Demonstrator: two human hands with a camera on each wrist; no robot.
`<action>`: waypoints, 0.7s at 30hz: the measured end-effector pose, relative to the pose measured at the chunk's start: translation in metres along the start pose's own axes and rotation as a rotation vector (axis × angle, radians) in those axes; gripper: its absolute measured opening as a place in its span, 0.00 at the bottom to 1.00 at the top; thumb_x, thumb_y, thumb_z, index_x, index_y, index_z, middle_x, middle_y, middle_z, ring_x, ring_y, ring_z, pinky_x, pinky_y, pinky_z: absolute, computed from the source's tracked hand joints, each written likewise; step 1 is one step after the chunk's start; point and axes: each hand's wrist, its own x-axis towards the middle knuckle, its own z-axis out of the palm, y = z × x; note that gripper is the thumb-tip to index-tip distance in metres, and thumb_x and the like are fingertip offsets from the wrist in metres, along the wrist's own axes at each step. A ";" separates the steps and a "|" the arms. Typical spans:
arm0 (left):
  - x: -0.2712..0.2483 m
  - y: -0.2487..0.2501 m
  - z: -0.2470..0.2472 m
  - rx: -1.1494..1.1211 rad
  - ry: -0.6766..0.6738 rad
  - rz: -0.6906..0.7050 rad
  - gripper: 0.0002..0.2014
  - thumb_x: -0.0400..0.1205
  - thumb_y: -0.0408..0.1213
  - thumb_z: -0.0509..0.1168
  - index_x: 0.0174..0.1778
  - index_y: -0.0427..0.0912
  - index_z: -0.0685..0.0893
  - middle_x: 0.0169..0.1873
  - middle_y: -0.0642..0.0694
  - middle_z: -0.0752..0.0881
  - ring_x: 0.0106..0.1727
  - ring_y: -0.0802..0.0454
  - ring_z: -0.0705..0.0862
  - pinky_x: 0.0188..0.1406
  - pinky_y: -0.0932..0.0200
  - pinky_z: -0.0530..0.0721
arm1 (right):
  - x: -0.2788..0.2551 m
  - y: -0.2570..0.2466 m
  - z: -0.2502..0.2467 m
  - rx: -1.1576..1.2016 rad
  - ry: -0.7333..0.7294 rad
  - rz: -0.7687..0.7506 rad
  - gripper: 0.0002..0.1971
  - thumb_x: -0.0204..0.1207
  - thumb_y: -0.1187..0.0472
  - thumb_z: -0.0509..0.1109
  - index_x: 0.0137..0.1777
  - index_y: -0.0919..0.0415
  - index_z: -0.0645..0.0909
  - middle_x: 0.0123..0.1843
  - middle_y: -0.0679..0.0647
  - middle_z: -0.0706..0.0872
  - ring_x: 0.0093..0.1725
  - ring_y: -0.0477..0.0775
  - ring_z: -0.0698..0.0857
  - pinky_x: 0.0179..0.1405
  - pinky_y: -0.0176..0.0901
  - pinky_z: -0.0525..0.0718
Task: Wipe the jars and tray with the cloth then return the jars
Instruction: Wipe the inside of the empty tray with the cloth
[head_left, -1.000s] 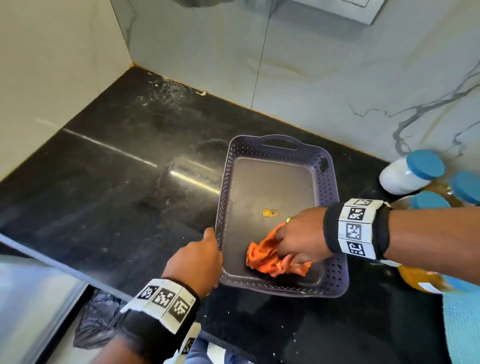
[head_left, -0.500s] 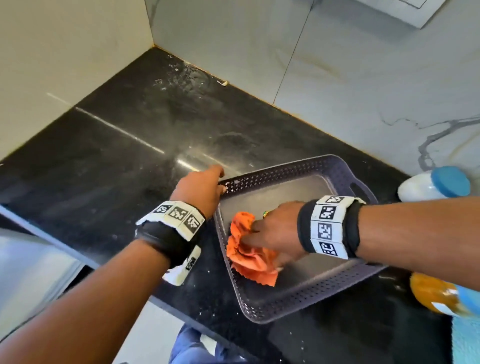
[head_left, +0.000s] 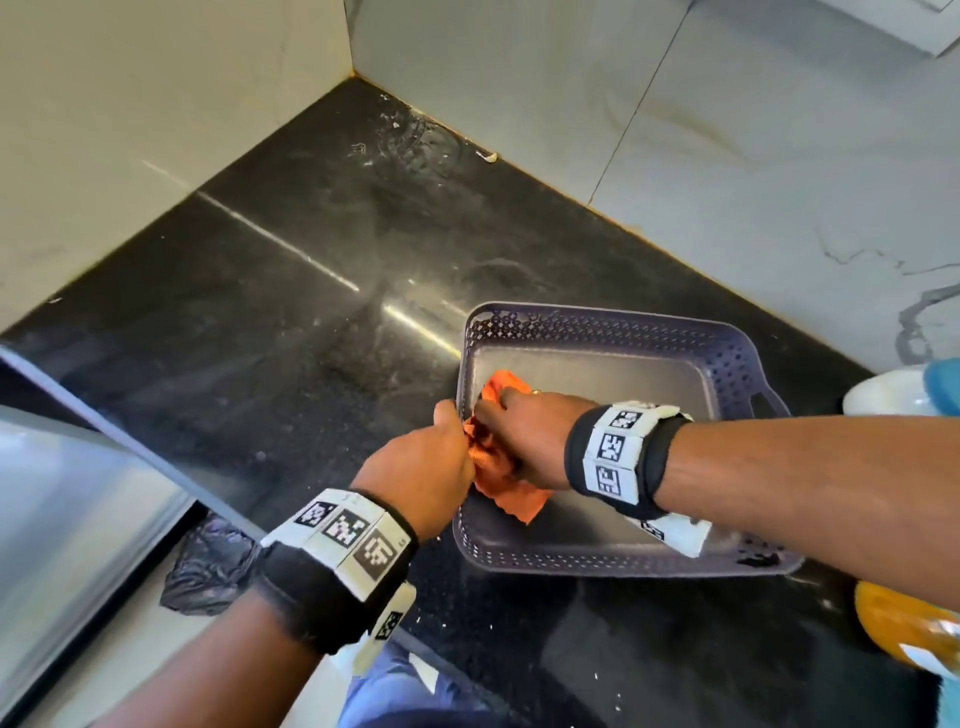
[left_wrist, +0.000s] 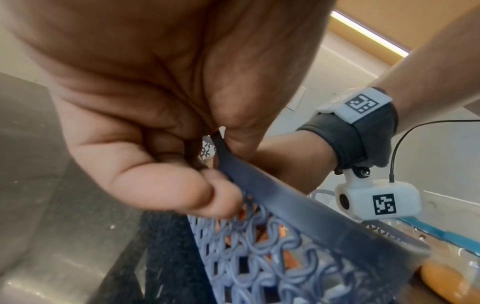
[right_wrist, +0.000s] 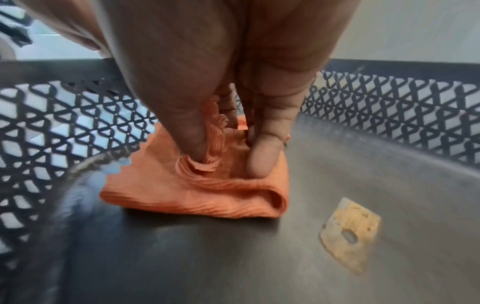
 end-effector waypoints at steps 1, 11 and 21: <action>0.001 -0.001 0.000 0.015 -0.009 -0.001 0.05 0.89 0.38 0.54 0.53 0.44 0.64 0.43 0.39 0.88 0.47 0.33 0.88 0.43 0.43 0.84 | 0.002 0.002 -0.001 0.018 -0.003 -0.009 0.21 0.78 0.52 0.69 0.68 0.57 0.72 0.61 0.59 0.78 0.55 0.62 0.83 0.39 0.42 0.69; 0.016 -0.008 -0.013 0.105 -0.002 0.057 0.06 0.89 0.41 0.54 0.55 0.43 0.64 0.42 0.38 0.88 0.43 0.31 0.88 0.48 0.37 0.87 | 0.039 0.049 -0.009 0.097 0.175 0.218 0.20 0.73 0.52 0.72 0.62 0.59 0.74 0.58 0.57 0.83 0.56 0.62 0.85 0.45 0.45 0.76; 0.025 -0.007 -0.024 0.315 0.027 0.087 0.09 0.86 0.30 0.59 0.54 0.42 0.63 0.47 0.38 0.89 0.48 0.32 0.90 0.39 0.45 0.80 | 0.008 -0.042 0.024 0.075 -0.134 -0.372 0.18 0.67 0.63 0.79 0.57 0.55 0.81 0.55 0.52 0.83 0.53 0.57 0.84 0.52 0.50 0.86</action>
